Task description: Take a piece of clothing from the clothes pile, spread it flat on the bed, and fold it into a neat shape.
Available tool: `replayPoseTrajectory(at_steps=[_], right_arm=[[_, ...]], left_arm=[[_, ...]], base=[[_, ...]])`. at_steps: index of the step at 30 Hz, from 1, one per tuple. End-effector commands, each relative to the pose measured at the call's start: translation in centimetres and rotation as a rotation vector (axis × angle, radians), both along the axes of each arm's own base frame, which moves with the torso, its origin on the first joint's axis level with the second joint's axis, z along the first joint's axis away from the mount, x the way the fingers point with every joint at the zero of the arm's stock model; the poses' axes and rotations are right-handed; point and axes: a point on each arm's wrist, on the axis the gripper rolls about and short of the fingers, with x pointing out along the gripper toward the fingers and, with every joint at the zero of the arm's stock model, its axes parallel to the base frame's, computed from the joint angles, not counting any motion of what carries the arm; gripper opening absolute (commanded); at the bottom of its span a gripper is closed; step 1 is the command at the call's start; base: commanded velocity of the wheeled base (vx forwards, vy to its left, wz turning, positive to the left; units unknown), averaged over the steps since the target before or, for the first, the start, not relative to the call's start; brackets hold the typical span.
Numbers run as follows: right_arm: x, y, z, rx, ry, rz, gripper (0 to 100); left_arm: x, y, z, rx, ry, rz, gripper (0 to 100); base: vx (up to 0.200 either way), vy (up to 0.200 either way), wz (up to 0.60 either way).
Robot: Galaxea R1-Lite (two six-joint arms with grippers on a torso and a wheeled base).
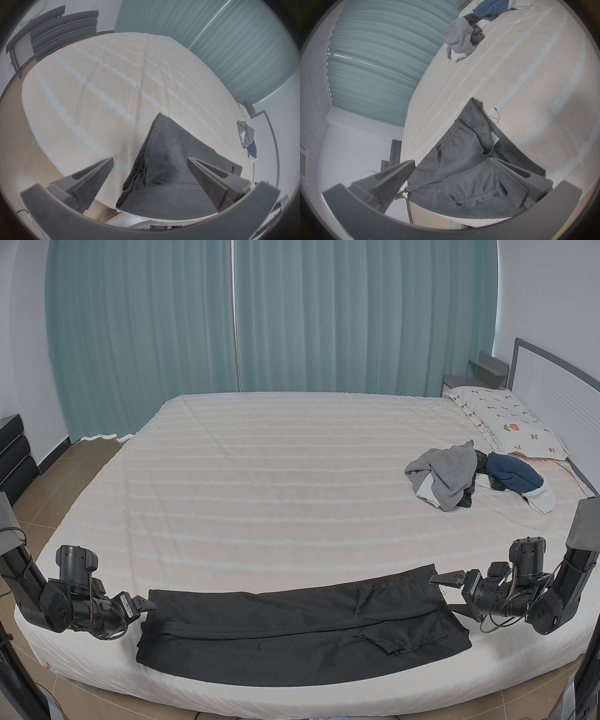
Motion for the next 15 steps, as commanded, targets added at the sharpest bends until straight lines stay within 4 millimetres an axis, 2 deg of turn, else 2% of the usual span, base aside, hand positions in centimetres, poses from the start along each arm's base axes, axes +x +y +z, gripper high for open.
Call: replayPoseTrajectory(at_steps=[1,7,15], right_arm=[[0.0,0.0,-0.1,0.0,0.003,-0.001,100],[0.1,0.0,-0.3,-0.001,0.011,-0.001,100],[0.1,0.0,-0.4,-0.001,0.012,-0.001,100]], left_arm=[[1.0,0.0,-1.0,0.001,0.013,-0.054,100],[1.3,-0.1,-2.3,0.045,0.03,-0.174,100],[2.4,-1.0,-3.3,0.059,0.018,-0.231,100]], base=[[0.0,0.0,0.0],[0.0,0.0,0.0],[0.0,0.0,0.0]])
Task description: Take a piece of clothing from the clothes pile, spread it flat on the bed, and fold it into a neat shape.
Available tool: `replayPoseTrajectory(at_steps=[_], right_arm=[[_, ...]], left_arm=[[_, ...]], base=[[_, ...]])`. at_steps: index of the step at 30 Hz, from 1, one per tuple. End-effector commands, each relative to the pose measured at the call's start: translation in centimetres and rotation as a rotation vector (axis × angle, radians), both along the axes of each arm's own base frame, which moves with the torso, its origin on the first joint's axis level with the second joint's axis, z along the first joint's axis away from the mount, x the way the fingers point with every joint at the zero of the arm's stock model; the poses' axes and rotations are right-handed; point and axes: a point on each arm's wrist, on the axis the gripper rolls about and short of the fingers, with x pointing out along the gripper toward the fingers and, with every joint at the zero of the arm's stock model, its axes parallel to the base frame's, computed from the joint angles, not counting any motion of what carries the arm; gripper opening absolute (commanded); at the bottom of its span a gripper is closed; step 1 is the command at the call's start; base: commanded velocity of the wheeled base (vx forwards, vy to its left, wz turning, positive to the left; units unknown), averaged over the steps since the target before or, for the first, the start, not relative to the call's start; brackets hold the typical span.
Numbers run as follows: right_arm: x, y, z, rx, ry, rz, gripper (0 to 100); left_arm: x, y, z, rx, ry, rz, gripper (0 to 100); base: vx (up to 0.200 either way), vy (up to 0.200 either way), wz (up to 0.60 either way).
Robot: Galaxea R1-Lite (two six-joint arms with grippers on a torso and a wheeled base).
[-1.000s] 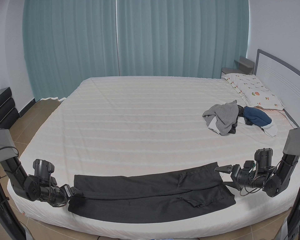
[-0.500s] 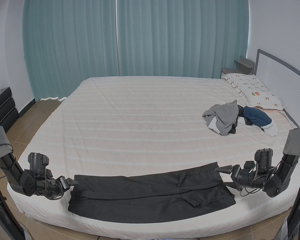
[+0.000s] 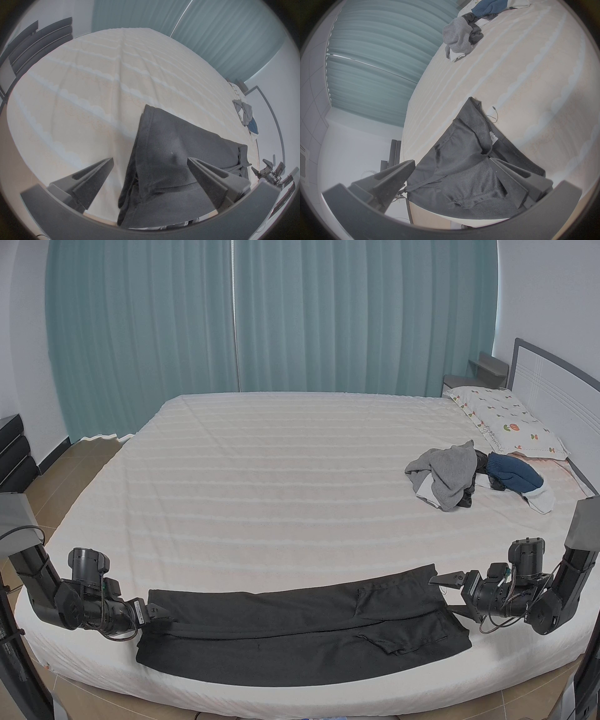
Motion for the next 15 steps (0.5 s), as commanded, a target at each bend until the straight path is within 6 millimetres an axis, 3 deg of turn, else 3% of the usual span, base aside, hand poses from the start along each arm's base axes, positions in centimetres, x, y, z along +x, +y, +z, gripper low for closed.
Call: replayPoseTrajectory(at_steps=[1,15], right_arm=[[0.0,0.0,-0.1,0.0,0.004,0.001,100],[0.0,0.0,-0.2,-0.001,0.004,0.002,100]], left_arm=[[0.7,-0.5,-0.8,0.0,0.009,-0.023,100],[1.4,-1.0,0.5,0.033,-0.057,-0.03,100]], base=[[0.0,0.0,0.0],[0.0,0.0,0.0]])
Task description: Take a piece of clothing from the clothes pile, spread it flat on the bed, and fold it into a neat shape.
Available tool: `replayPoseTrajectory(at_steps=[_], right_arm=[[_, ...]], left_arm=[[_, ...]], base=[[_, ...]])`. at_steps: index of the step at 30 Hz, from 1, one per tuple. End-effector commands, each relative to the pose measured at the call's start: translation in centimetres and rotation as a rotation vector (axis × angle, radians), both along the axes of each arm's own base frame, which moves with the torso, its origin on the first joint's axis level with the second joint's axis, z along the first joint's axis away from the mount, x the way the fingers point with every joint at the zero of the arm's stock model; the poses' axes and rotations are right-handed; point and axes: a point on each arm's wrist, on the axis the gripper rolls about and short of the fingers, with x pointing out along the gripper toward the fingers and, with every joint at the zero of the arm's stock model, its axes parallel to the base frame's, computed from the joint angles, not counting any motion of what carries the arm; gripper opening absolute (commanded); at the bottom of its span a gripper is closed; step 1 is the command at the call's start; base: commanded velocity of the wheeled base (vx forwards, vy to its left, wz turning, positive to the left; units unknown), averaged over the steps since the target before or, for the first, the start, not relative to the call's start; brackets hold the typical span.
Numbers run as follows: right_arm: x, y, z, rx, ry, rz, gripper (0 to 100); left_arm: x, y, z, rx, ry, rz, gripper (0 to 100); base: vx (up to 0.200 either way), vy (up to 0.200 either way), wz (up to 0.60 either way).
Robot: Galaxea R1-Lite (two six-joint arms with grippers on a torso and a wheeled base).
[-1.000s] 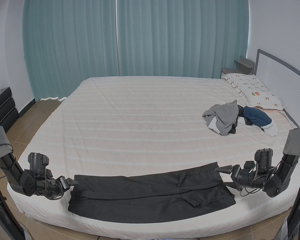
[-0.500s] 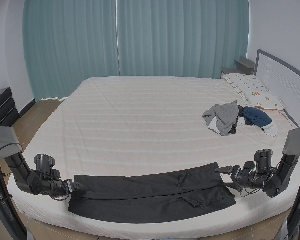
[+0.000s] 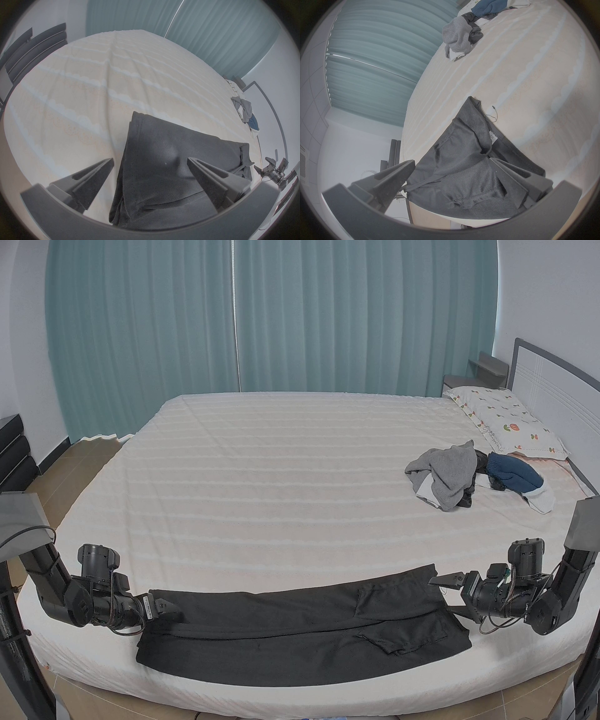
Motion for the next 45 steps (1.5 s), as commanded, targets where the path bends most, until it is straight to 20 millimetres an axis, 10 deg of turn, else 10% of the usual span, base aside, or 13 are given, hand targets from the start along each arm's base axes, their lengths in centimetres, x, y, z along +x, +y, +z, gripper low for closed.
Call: replayPoseTrajectory(at_steps=[1,33,34,45], right_arm=[[0.0,0.0,-0.1,0.0,0.004,0.001,100],[0.2,0.2,-0.7,-0.004,0.019,0.009,100],[0.3,0.2,-0.7,-0.004,0.019,0.007,100],[0.2,0.1,-0.7,-0.004,0.019,0.005,100]], left_arm=[[0.0,-0.2,0.6,0.002,-0.019,-0.005,100],[-0.9,-0.8,-2.4,0.065,0.022,-0.119,100],[-1.0,-0.8,-2.3,0.065,0.021,-0.119,0],[-1.2,-0.8,-0.9,0.063,-0.023,-0.109,0]], base=[[0.0,0.0,0.0],[0.0,0.0,0.0],[0.0,0.0,0.0],[0.0,0.0,0.0]])
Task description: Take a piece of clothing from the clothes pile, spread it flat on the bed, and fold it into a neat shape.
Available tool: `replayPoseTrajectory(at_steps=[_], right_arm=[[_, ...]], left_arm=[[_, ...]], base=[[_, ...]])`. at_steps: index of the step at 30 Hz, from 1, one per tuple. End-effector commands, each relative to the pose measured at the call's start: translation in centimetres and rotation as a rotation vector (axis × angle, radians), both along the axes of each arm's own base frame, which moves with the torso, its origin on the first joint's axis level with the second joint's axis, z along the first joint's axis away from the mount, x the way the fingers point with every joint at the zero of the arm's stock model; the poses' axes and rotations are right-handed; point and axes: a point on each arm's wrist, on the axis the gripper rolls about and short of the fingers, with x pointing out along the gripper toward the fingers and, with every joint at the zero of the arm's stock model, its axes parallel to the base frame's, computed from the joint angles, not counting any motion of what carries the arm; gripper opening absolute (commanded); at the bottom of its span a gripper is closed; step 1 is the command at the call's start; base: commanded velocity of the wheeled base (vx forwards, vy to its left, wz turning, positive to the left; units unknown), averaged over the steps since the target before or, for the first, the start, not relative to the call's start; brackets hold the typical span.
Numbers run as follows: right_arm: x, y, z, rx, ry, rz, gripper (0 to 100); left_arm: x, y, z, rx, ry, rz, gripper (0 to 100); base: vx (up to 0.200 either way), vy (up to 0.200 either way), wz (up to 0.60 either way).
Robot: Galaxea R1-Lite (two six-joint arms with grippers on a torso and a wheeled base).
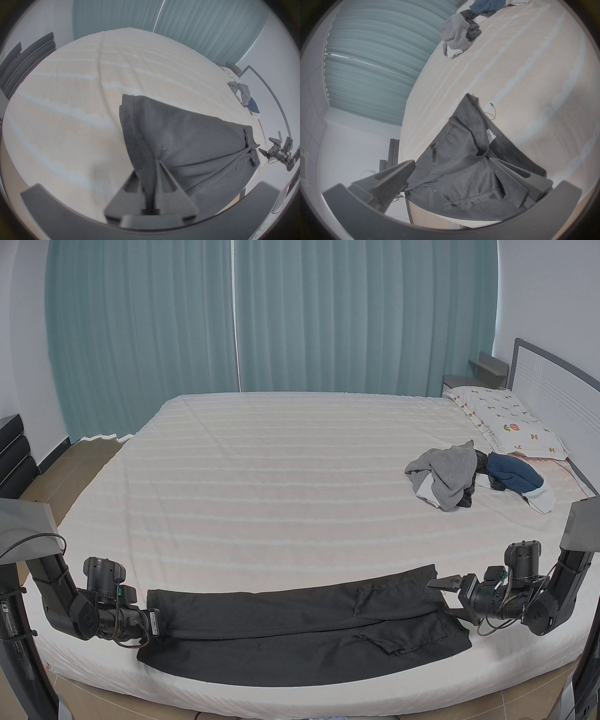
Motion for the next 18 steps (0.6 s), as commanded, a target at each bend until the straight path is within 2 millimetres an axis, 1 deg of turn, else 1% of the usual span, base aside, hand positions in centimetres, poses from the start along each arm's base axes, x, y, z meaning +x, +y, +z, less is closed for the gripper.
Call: replayPoseTrajectory(at_steps=[1,8,13,16,18], right_arm=[[-0.1,0.0,0.1,0.0,-0.002,0.001,100],[0.1,-0.6,0.3,0.004,-0.009,-0.021,100],[0.2,-0.6,0.3,0.004,-0.012,-0.021,100],[0.2,-0.6,0.4,0.004,-0.017,-0.024,100],[0.3,-1.0,0.6,0.005,-0.024,-0.036,100]], left_arm=[[0.0,0.0,0.7,0.0,-0.027,0.001,0],[0.3,0.2,0.9,-0.002,-0.04,0.007,0],[0.5,0.2,0.9,-0.012,-0.042,0.007,0],[0.5,0.2,0.8,-0.012,-0.039,0.007,0],[0.4,0.2,0.8,-0.011,-0.04,0.006,0]], base=[[0.0,0.0,0.0],[0.0,0.0,0.0],[0.0,0.0,0.0],[-0.2,0.2,0.0],[0.0,0.2,0.0]])
